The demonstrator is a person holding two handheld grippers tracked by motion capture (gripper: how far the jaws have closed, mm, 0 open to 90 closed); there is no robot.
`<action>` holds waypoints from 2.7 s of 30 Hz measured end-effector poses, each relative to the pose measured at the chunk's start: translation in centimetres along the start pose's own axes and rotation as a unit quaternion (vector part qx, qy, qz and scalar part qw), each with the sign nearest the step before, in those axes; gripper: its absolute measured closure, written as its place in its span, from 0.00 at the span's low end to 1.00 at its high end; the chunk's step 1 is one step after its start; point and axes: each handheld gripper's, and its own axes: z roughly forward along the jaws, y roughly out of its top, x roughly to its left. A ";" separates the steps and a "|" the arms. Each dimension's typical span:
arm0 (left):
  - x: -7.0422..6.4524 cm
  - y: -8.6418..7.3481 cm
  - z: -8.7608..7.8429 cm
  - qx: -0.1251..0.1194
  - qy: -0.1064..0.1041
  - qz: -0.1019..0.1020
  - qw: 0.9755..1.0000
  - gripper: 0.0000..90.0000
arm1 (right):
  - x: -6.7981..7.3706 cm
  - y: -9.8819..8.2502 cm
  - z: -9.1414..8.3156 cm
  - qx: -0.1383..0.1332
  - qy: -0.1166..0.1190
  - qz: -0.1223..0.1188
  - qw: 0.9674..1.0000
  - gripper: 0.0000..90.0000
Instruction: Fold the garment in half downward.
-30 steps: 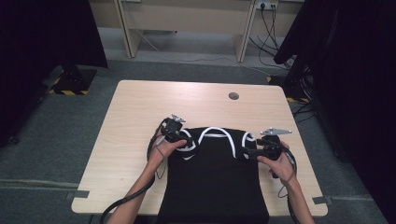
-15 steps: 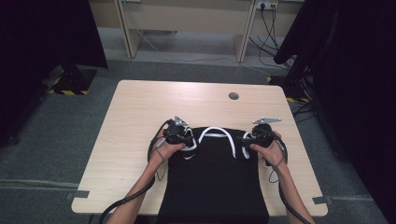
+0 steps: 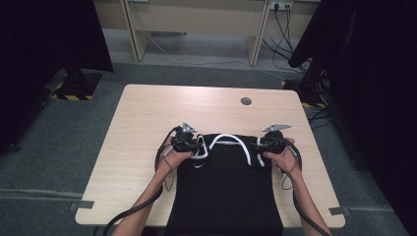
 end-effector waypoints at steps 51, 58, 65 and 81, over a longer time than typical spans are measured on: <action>2.0 6.4 -4.7 -0.090 0.049 0.000 0.995 0.92 | 0.9 7.9 -6.1 -0.129 0.011 -0.034 0.991 0.91; -0.4 3.4 -6.4 -0.108 0.034 0.025 0.993 0.92 | 2.1 5.2 -7.8 -0.156 0.028 -0.048 0.986 0.91; -2.3 0.4 -7.7 -0.128 0.026 0.035 0.991 0.91 | 3.1 2.1 -8.3 -0.162 0.038 -0.055 0.984 0.91; -6.4 -6.1 -10.0 -0.129 -0.003 0.070 0.989 0.91 | 5.7 -4.7 -8.7 -0.161 0.050 -0.060 0.984 0.91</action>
